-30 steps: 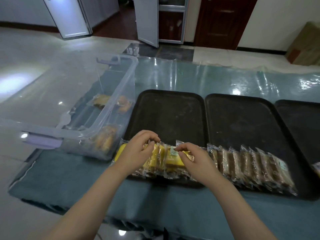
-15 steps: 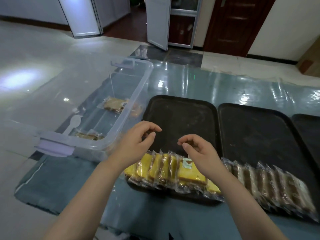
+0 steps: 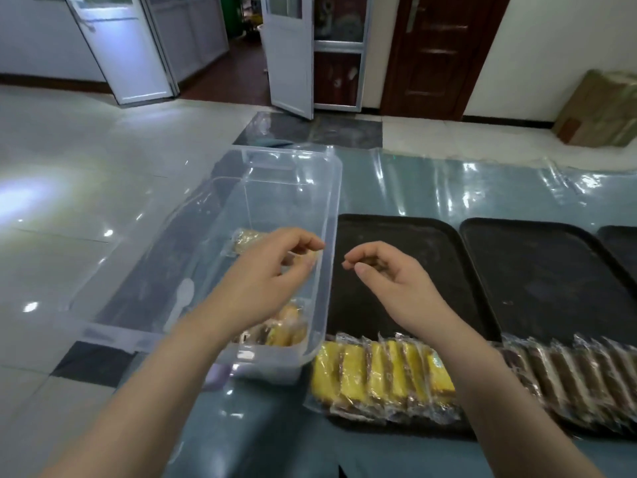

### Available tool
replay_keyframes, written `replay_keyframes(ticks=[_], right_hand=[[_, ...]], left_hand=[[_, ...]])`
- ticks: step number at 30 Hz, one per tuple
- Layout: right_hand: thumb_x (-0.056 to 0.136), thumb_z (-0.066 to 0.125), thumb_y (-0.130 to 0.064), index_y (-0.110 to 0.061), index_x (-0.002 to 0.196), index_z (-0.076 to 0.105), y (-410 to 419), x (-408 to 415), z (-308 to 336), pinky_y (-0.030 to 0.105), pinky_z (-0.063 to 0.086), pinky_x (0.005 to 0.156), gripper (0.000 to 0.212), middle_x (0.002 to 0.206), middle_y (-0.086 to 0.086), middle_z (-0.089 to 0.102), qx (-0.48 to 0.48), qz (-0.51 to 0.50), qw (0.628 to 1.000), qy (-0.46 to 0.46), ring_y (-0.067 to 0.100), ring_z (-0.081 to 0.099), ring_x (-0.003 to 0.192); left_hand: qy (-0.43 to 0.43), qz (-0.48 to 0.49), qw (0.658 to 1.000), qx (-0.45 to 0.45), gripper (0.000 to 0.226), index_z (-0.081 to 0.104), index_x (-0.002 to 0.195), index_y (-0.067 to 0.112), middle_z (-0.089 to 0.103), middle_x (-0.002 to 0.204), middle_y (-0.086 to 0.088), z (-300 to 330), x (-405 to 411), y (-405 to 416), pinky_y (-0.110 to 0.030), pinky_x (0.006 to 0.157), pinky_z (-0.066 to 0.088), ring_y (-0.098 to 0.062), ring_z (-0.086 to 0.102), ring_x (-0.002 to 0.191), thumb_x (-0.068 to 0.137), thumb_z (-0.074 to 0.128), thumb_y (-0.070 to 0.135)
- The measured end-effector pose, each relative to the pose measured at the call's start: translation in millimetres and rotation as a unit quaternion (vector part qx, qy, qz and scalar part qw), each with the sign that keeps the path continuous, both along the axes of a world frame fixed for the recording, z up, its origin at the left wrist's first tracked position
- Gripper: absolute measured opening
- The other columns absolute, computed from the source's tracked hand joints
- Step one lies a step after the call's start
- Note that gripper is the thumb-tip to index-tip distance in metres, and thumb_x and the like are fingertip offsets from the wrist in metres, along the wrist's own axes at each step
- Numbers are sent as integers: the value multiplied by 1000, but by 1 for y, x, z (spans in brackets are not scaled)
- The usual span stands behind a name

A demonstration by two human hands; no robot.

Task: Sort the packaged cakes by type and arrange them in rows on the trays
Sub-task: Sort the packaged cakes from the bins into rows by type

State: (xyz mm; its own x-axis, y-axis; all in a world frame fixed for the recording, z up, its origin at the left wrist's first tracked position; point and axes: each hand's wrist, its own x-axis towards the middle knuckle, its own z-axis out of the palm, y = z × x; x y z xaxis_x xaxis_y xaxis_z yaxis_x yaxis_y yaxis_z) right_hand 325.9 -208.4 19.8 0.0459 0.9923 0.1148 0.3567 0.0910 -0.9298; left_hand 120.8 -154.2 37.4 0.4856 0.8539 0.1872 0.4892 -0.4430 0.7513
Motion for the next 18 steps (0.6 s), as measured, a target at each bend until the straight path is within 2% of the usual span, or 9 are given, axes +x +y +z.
replay_keyframes(ticks=[3,5,8,9,11,13,15,17,18], right_hand=[[96,59,-10,-20,105,68,17,-26,3,16,52,84,16,101,-6,71,-7,10,999,-34,9,65,94],[96,60,-14,-22,108,67,29,-40,3,20,52,83,16,100,-9,70,-14,17,998,-66,6,64,85],[97,59,-20,-28,112,63,49,-60,9,9,45,79,17,99,-17,65,-27,34,990,-137,-8,59,89],[98,59,-23,-29,113,61,58,-66,12,8,45,78,17,100,-17,63,-36,36,985,-164,-6,59,92],[98,57,-28,-29,117,59,77,-79,17,13,47,79,19,103,-14,63,-71,52,972,-217,1,60,95],[99,55,-33,-27,122,58,100,-93,18,24,51,85,24,108,-10,62,-120,98,945,-289,10,61,99],[99,53,-35,-24,124,57,126,-109,15,31,48,87,28,111,-7,59,-162,153,895,-386,16,58,102],[99,52,-33,-19,121,58,150,-124,9,30,42,81,27,108,-2,55,-202,197,844,-456,20,53,98],[99,51,-31,-17,113,59,162,-130,4,30,41,76,22,104,-1,54,-219,208,826,-477,21,52,94]], left_hand=[[51,-11,999,6,20,61,111,38,58,109,24,3,-34,27,-16,84,42,8,54,103,97,55,24],[110,-18,994,16,19,60,112,37,56,109,24,4,-54,45,-14,80,40,9,52,102,98,55,26],[189,-51,980,39,19,60,117,33,54,111,21,4,-75,72,-11,79,38,4,50,98,99,54,33],[207,-66,975,38,21,60,118,31,55,113,19,2,-79,82,-12,81,39,3,51,99,99,54,33],[255,-88,963,17,26,60,123,25,59,120,10,-9,-85,102,-25,91,45,-7,55,108,98,55,31],[330,-109,938,-5,32,57,129,20,59,128,2,-23,-86,122,-34,97,45,-16,56,115,97,56,28],[409,-143,901,-24,39,54,134,17,56,135,-2,-35,-84,137,-32,99,43,-20,54,120,96,57,26],[473,-172,863,-48,47,49,140,18,52,142,-2,-45,-79,146,-31,101,39,-22,51,126,96,58,31],[498,-185,845,-58,50,46,143,20,50,144,-1,-49,-76,149,-31,104,38,-22,49,128,97,58,33]])
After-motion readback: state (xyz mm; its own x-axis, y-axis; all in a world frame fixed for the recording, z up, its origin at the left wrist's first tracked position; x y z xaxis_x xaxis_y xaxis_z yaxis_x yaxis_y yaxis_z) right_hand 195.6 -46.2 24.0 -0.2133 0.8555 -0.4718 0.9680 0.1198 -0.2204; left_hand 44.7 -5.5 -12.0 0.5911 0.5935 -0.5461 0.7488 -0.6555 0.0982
